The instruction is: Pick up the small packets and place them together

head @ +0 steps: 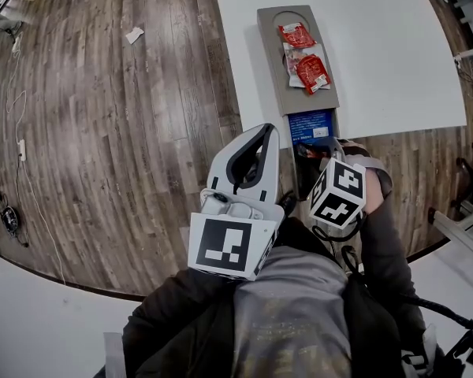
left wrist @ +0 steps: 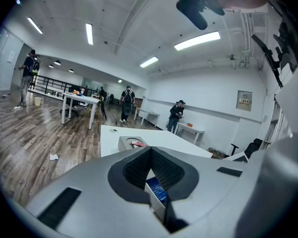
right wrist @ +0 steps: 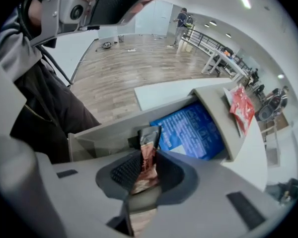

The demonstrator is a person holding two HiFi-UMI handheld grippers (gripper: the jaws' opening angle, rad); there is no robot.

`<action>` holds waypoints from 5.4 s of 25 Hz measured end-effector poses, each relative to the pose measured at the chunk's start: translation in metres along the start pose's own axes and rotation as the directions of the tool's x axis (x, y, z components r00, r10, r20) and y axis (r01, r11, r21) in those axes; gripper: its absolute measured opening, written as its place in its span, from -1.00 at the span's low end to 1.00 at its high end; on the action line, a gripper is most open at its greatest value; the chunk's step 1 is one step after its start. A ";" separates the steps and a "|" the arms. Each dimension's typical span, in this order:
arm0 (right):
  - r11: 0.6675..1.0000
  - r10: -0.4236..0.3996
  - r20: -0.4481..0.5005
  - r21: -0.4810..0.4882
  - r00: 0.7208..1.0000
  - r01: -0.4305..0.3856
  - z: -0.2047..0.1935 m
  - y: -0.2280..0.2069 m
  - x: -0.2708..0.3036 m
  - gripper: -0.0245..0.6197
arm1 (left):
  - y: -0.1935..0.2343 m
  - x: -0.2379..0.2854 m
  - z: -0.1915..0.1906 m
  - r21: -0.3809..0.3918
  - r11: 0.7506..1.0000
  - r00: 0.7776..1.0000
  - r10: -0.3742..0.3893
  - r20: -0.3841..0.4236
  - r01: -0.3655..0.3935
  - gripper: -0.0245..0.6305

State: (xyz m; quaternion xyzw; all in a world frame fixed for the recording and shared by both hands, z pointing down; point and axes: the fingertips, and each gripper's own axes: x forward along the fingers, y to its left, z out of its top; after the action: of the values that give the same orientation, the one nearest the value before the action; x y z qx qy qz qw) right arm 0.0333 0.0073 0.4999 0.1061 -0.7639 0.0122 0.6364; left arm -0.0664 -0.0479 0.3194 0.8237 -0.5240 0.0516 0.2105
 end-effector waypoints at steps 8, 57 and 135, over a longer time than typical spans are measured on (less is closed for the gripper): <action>0.992 -0.122 0.050 0.020 0.991 0.121 0.004 -0.012 -0.023 -0.79 | -0.009 -0.007 0.001 0.012 1.000 1.000 0.004 0.013 -0.004 -0.92; 0.893 -0.423 0.277 0.288 0.863 0.345 0.074 -0.205 -0.101 -0.78 | 0.030 0.055 0.051 0.044 0.999 0.999 0.002 0.044 -0.004 -0.92; 0.995 -0.046 0.130 0.090 0.990 0.034 0.033 -0.025 0.003 0.04 | 0.010 -0.027 -0.025 -0.062 0.992 0.993 0.115 0.034 -0.113 -0.92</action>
State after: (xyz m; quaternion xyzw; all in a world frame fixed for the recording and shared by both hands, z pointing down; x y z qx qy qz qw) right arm 0.0048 -0.0226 0.4933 0.1495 -0.8007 0.0258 0.5795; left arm -0.0840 -0.0189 0.3363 0.7865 -0.5754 0.0324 0.2220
